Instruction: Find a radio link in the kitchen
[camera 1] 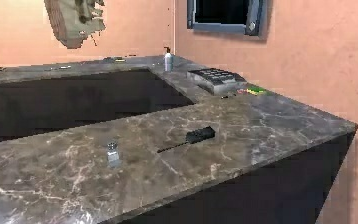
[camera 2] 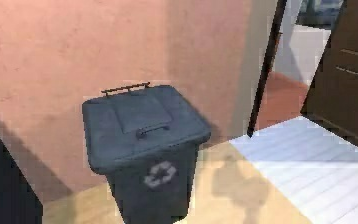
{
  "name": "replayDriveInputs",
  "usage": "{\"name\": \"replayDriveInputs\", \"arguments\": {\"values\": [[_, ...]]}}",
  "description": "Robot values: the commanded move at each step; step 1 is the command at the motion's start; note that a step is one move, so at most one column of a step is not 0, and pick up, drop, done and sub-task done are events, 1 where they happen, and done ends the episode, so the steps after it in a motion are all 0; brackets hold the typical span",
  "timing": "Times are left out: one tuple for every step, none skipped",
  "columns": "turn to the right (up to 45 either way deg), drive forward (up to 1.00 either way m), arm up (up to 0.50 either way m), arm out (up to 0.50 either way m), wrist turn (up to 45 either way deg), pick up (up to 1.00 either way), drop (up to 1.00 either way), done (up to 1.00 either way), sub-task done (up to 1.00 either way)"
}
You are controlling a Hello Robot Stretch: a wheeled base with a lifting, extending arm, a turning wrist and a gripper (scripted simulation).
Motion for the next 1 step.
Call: {"name": "replayDriveInputs", "arguments": {"values": [[0.0, 0.00, 0.00, 0.00, 0.0, 0.00, 0.00, 1.00, 0.00]]}}
